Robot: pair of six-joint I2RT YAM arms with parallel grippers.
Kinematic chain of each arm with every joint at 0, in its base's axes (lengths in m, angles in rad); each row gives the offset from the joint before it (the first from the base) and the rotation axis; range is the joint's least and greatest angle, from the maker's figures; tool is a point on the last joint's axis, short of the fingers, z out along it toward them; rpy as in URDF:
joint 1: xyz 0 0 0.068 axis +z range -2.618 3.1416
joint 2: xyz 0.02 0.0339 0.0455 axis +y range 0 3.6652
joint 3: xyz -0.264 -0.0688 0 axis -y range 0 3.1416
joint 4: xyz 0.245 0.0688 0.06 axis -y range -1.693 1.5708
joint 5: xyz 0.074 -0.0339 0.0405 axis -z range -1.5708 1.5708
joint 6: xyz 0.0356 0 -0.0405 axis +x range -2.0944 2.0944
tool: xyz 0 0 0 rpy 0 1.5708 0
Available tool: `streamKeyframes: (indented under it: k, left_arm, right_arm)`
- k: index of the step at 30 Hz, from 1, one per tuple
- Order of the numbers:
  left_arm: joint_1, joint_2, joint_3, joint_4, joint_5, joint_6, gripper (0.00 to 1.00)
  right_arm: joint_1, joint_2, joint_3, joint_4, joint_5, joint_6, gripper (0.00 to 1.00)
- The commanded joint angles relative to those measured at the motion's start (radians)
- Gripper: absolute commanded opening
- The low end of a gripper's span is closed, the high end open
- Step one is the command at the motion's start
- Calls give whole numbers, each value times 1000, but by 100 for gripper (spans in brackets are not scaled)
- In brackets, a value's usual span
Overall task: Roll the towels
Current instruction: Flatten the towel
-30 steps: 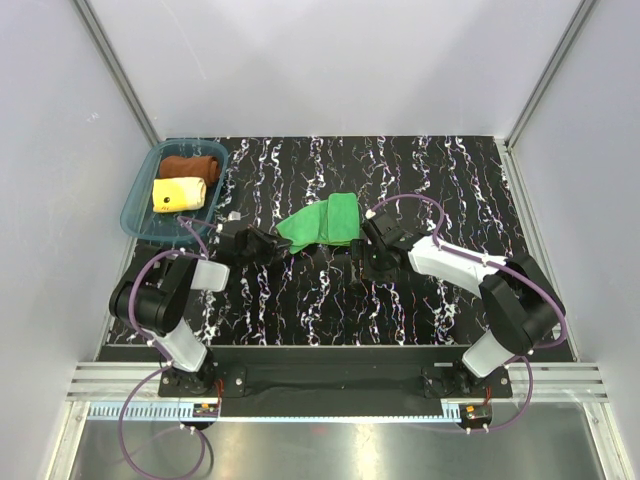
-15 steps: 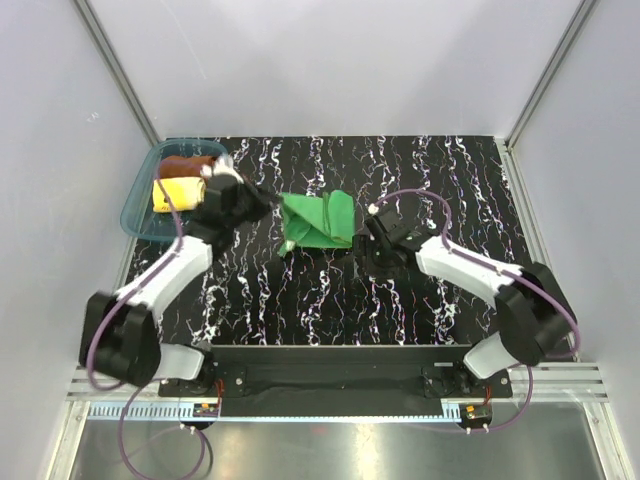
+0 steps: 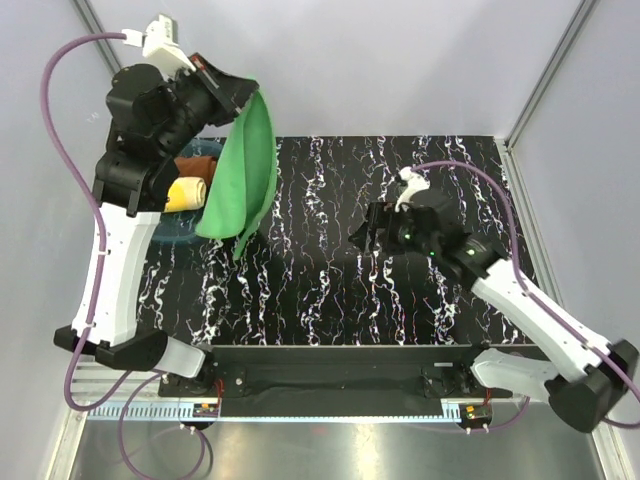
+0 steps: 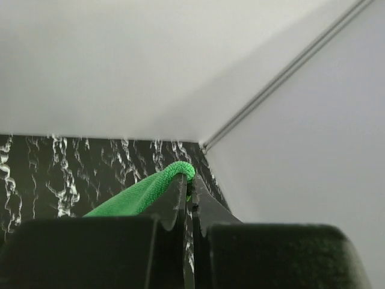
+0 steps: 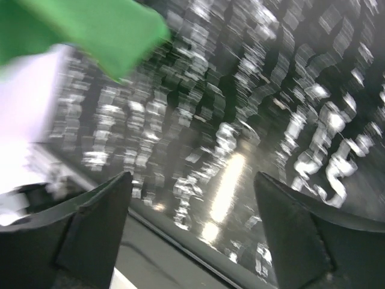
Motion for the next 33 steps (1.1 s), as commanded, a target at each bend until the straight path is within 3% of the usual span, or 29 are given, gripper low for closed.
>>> streamKeyframes:
  k: [1,6,11,15,24,29,33]
  left_arm:
    - [-28,20,-29,-140,61,32,0]
    - [-49,-11,-29,-156,50,29,0]
    - [-51,15,32,-209,58,49,0]
    - [-54,26,56,-227,58,49,0]
    - [-63,57,190,-287,87,44,0]
    - [-63,57,190,-296,86,41,0]
    - [-64,37,152,-273,70,30,0]
  right_arm:
    - [-2,-73,50,129,-131,-38,93]
    - [29,-4,55,185,-194,-26,91]
    - [219,93,44,181,53,-62,86]
    - [302,232,27,213,220,-46,82]
    - [331,448,45,277,478,-67,81]
    - [334,557,102,273,455,-74,78]
    - [354,590,58,409,408,33,76]
